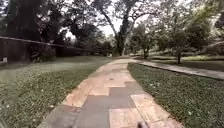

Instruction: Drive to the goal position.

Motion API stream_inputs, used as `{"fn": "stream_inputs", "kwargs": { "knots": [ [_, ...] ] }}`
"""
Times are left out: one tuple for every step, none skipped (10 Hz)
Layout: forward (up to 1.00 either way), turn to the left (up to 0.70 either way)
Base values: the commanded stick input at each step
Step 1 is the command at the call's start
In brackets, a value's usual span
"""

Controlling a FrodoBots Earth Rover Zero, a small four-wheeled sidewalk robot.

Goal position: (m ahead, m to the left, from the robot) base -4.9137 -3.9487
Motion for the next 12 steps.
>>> {"fn": "stream_inputs", "kwargs": {
  "knots": [
    [1.0, 0.0],
    [1.0, 0.0],
    [1.0, 0.0],
    [1.0, -0.13],
    [1.0, -0.31],
    [1.0, -0.25],
    [1.0, 0.0],
    [1.0, 0.0],
    [1.0, 0.0],
    [1.0, -0.17],
    [1.0, -0.33],
    [1.0, -0.21]
  ]
}}
